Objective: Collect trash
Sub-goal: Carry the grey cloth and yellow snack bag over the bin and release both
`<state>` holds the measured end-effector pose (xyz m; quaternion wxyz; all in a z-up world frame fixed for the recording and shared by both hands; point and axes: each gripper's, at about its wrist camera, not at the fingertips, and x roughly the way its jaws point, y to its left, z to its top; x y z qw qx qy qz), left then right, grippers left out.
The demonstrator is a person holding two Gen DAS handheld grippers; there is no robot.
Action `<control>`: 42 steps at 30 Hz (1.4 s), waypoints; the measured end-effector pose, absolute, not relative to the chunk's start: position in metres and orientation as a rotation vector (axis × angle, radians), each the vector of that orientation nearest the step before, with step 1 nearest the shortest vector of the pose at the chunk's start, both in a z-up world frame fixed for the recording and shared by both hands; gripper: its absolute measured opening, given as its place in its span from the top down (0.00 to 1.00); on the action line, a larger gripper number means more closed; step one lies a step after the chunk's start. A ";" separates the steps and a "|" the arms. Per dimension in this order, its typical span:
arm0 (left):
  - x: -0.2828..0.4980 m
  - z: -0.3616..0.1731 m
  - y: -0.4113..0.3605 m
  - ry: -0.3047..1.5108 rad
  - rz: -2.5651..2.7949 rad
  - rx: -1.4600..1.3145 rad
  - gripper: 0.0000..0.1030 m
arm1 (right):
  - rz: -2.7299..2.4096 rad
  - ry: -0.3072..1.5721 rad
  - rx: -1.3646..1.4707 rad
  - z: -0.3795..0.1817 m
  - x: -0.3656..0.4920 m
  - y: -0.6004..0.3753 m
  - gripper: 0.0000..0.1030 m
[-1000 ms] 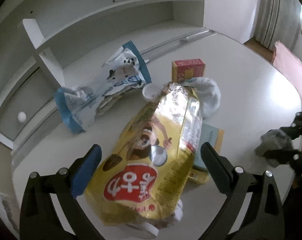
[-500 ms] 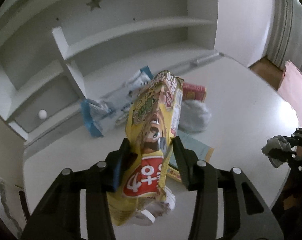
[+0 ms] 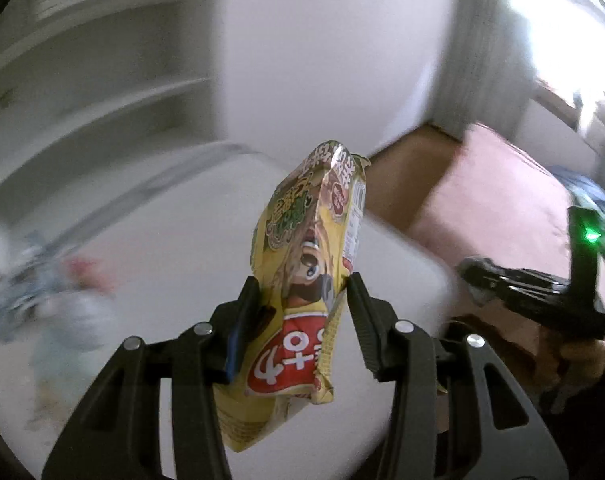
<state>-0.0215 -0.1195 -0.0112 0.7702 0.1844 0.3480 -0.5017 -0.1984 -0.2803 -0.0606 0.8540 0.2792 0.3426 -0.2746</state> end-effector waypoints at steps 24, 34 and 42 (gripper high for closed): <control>-0.244 -0.244 -0.349 1.055 -1.516 0.743 0.52 | -1.031 0.861 1.088 -0.241 -0.443 -0.383 0.74; -0.245 -0.255 -0.355 1.095 -1.512 0.764 0.51 | -1.061 0.791 1.082 -0.232 -0.454 -0.378 0.47; -0.255 -0.260 -0.364 1.104 -1.528 0.792 0.50 | -1.087 0.769 1.087 -0.224 -0.461 -0.378 0.46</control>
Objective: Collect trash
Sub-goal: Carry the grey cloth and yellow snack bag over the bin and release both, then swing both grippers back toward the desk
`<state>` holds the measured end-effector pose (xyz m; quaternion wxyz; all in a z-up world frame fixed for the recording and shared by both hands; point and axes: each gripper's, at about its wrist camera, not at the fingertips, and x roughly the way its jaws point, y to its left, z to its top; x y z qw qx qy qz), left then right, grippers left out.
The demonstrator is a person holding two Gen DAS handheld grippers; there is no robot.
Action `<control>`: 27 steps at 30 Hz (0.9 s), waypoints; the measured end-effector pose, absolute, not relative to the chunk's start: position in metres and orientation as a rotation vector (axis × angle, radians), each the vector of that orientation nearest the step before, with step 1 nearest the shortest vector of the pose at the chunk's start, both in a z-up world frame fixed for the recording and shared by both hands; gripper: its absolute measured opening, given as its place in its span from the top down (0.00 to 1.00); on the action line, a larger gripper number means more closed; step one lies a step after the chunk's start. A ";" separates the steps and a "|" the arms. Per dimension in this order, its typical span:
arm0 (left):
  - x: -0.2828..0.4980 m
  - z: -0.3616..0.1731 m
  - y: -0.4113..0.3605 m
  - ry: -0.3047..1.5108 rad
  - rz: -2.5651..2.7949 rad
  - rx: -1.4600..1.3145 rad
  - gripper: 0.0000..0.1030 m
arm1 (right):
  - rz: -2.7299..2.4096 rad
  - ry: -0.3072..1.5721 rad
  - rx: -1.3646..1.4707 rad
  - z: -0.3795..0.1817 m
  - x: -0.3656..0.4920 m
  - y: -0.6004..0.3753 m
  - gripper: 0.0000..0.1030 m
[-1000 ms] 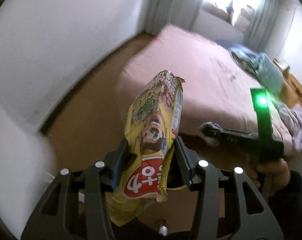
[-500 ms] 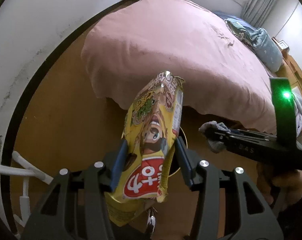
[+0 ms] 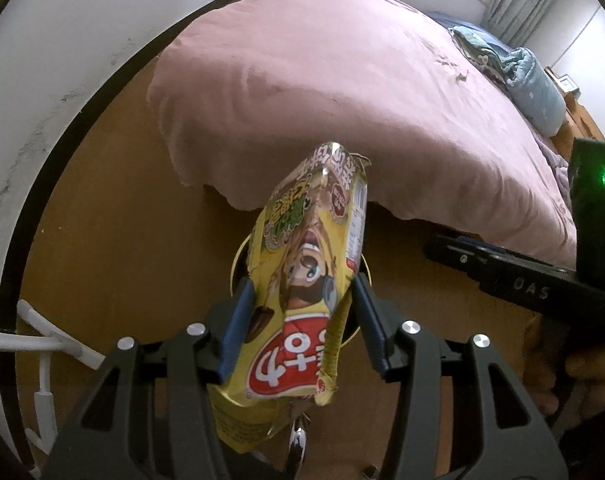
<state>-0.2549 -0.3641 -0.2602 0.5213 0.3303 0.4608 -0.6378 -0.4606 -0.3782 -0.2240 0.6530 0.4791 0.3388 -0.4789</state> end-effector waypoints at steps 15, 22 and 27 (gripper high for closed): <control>-0.266 -0.226 -0.377 1.039 -1.561 0.795 0.23 | -1.136 0.638 1.065 -0.187 -0.478 -0.379 0.37; -0.223 -0.139 -0.323 0.885 -1.478 0.705 0.10 | -1.057 0.651 0.975 -0.152 -0.441 -0.368 0.34; -0.164 -0.057 -0.238 0.762 -1.386 0.571 0.07 | -0.914 0.649 0.809 -0.098 -0.372 -0.339 0.28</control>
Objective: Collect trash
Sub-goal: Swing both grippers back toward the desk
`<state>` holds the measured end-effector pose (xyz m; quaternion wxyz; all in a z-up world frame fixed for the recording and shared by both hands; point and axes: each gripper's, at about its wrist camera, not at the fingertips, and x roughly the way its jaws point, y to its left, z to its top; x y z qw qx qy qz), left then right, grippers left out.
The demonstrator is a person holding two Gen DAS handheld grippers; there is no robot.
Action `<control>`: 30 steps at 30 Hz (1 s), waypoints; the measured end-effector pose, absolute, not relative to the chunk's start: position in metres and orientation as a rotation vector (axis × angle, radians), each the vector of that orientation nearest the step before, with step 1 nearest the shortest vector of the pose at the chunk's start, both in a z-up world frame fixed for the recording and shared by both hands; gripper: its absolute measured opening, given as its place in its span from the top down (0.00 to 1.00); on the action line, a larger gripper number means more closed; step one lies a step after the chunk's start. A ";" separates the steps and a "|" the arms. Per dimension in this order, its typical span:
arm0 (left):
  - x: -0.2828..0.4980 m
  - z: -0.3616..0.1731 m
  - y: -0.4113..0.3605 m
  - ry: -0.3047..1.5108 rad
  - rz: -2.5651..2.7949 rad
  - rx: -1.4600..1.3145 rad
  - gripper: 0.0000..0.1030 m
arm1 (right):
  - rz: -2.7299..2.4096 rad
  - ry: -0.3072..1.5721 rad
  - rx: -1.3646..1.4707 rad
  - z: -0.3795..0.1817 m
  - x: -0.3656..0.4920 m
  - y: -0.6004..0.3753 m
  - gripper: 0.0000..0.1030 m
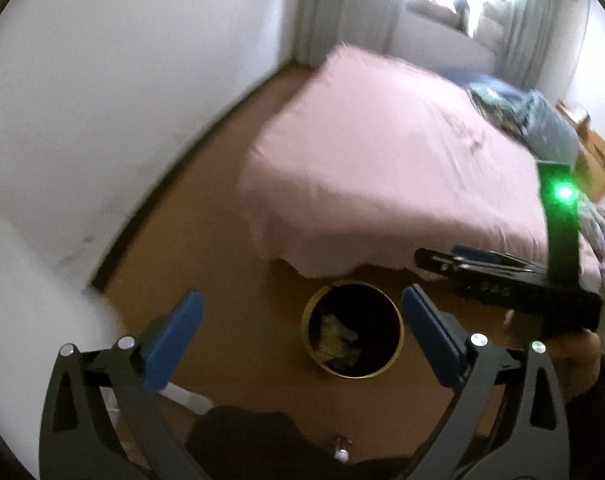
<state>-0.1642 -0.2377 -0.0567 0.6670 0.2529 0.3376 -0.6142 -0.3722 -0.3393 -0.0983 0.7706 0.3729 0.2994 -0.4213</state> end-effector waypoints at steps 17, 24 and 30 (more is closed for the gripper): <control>0.072 -0.009 0.163 0.794 -0.494 0.200 0.07 | 0.003 0.789 0.251 -0.016 -0.016 -0.073 0.27; 0.082 -0.026 0.235 0.834 -0.398 0.137 0.07 | 0.154 0.882 0.118 -0.029 0.059 0.011 0.37; 0.086 -0.030 0.244 0.849 -0.417 0.143 0.07 | 0.157 0.942 0.062 -0.051 0.107 0.033 0.40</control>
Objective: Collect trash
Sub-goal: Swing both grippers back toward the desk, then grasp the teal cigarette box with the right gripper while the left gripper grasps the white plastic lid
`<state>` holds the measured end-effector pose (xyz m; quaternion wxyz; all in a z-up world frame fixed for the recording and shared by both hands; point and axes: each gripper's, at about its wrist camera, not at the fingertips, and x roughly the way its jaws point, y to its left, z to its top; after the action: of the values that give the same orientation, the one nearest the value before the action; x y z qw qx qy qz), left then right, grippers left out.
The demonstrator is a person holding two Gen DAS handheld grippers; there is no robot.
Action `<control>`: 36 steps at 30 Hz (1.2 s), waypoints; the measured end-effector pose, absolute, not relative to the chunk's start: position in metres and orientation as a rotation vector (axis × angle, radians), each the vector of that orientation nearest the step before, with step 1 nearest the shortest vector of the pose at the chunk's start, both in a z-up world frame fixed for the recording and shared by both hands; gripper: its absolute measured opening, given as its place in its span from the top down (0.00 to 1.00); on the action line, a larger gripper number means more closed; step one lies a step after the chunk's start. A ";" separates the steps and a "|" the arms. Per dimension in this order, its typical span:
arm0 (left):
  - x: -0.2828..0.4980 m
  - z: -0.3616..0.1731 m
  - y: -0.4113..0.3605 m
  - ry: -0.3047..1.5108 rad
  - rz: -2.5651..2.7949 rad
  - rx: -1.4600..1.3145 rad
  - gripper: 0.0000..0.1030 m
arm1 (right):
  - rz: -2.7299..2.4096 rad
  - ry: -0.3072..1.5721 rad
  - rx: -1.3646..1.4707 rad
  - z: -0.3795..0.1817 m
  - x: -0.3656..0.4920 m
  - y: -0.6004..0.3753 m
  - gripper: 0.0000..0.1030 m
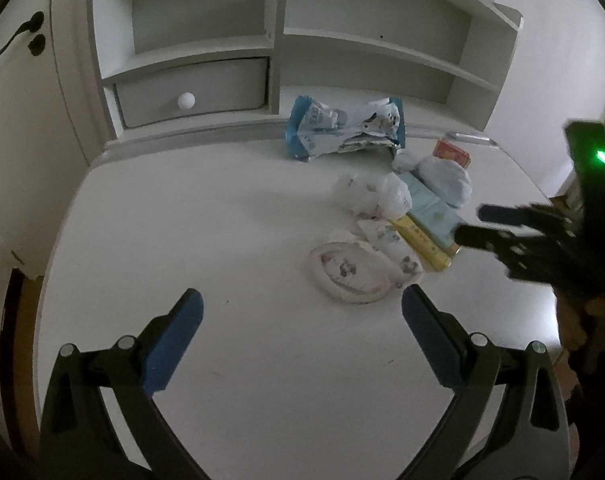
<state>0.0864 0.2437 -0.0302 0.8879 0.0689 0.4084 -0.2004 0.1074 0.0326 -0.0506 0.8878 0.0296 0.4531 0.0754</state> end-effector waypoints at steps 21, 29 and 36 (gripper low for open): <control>0.125 -0.060 0.214 0.904 -0.471 0.153 0.07 | 0.170 0.945 0.022 -0.059 0.123 0.042 0.47; 0.126 -0.060 0.219 0.917 -0.526 0.088 0.49 | 0.181 0.908 0.065 -0.046 0.083 0.028 0.47; 0.112 -0.032 0.219 0.863 -0.474 0.080 0.51 | 0.123 0.856 0.126 -0.031 0.046 -0.006 0.47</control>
<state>0.1116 0.2187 -0.0320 0.8805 0.0385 0.4141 -0.2276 0.0456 -0.0060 -0.0312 0.9060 0.0610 0.4146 0.0598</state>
